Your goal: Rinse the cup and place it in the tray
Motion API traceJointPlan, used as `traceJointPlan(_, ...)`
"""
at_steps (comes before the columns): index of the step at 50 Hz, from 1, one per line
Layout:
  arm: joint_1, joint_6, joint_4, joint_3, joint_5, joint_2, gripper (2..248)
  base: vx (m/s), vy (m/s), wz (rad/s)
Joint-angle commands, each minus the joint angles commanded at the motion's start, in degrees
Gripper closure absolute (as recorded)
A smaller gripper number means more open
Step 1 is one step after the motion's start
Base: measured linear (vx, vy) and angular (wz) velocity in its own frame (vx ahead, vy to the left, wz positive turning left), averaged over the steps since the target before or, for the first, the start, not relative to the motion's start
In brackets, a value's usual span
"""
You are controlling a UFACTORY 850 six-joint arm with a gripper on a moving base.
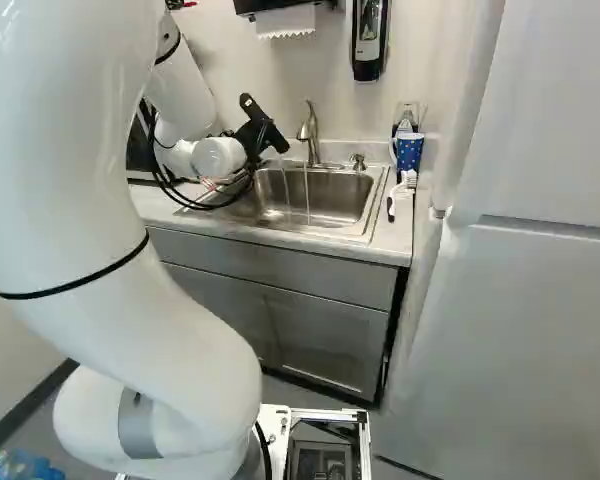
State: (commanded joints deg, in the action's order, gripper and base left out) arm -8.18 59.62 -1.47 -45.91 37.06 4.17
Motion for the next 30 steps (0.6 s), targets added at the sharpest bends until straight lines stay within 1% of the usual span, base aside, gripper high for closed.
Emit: traceJointPlan(30, 0.0, 18.1, 0.0, 0.0, 0.0, 0.0, 125, 0.000, 0.000, 0.000)
